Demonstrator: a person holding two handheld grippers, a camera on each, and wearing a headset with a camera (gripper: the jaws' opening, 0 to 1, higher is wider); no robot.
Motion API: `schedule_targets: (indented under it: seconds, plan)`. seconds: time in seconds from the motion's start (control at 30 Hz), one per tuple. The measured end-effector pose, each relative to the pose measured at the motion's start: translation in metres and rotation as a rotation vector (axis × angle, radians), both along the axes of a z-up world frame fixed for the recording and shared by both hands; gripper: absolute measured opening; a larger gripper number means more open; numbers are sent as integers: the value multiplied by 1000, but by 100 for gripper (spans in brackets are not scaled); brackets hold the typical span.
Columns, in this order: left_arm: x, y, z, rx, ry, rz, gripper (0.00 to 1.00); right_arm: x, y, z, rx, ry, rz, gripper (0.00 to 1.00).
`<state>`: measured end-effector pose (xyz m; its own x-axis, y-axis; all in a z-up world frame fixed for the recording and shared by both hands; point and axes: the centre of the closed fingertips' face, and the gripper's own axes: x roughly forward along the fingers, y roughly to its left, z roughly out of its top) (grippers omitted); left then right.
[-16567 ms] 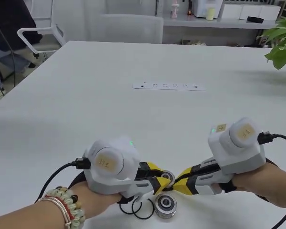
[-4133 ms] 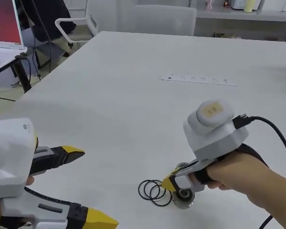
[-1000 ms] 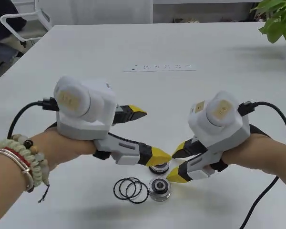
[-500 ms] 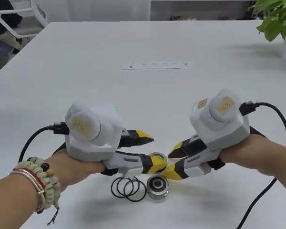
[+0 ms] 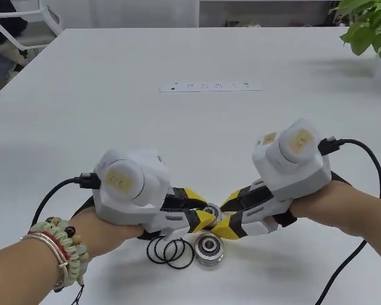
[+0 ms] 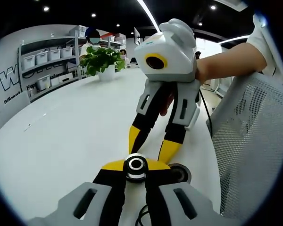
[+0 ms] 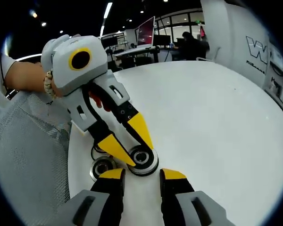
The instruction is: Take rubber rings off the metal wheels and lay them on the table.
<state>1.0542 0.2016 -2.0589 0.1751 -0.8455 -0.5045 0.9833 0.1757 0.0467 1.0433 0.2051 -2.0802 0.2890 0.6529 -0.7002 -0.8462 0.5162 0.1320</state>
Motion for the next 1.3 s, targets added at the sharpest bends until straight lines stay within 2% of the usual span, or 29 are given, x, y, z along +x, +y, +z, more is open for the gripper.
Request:
schedule_targets:
  seconds: [0.23, 0.3, 0.57, 0.6, 0.77, 0.97, 1.17, 1.3]
  plan:
    - [-1, 1, -1, -4, -3, 6, 8, 1, 2, 3, 28, 8, -8, 21]
    - [-1, 1, -1, -13, 5, 12, 8, 1, 2, 3, 28, 5, -5, 21]
    - [-1, 1, -1, -28, 0, 24, 8, 0, -1, 1, 0, -13, 29, 18]
    - [-1, 1, -1, -28, -1, 24, 8, -1, -1, 0, -2, -1, 22, 17]
    - [-2, 1, 0, -31, -2, 28, 8, -1, -1, 0, -3, -5, 26, 17]
    - [-2, 2, 0, -34, 3, 30, 8, -1, 0, 1, -25, -35, 64, 15]
    - [-2, 2, 0, -36, 1, 32, 8, -1, -1, 1, -29, -39, 70, 14]
    - [-2, 2, 0, -38, 1, 32, 8, -2, -3, 1, -37, -42, 75, 9]
